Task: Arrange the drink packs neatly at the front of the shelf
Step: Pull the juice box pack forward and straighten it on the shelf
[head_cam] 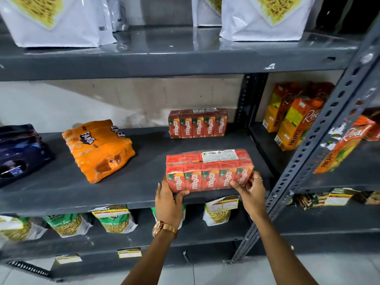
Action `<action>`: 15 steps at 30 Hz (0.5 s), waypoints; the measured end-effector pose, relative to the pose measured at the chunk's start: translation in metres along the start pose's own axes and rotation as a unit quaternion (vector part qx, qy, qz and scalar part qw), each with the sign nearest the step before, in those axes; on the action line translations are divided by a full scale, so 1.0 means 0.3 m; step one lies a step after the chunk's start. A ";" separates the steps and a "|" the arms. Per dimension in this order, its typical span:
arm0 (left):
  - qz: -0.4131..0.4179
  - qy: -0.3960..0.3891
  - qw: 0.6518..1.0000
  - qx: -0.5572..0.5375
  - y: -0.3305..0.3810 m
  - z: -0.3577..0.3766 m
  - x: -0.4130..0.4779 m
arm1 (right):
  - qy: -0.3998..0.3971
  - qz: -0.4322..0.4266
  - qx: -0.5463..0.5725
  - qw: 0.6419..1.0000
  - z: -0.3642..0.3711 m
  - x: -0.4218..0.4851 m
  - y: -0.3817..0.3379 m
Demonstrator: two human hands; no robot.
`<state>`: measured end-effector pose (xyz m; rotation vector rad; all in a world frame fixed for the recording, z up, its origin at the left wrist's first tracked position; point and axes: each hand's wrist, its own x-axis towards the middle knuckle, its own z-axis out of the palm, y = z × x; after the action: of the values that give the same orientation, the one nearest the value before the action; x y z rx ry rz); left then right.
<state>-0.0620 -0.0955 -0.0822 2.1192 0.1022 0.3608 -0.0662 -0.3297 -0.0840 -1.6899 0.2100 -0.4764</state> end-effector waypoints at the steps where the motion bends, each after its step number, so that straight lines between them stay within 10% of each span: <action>1: 0.004 0.002 1.000 -0.002 -0.005 -0.006 -0.001 | 0.000 -0.003 -0.001 1.000 0.001 -0.003 0.000; 15: 0.037 -0.003 0.999 0.004 -0.030 -0.036 0.000 | -0.017 0.000 -0.006 1.000 -0.029 0.003 0.004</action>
<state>-0.0646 -0.0819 -0.0843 2.1360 0.0222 0.3993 -0.0690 -0.3381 -0.0839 -1.7075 0.1893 -0.4470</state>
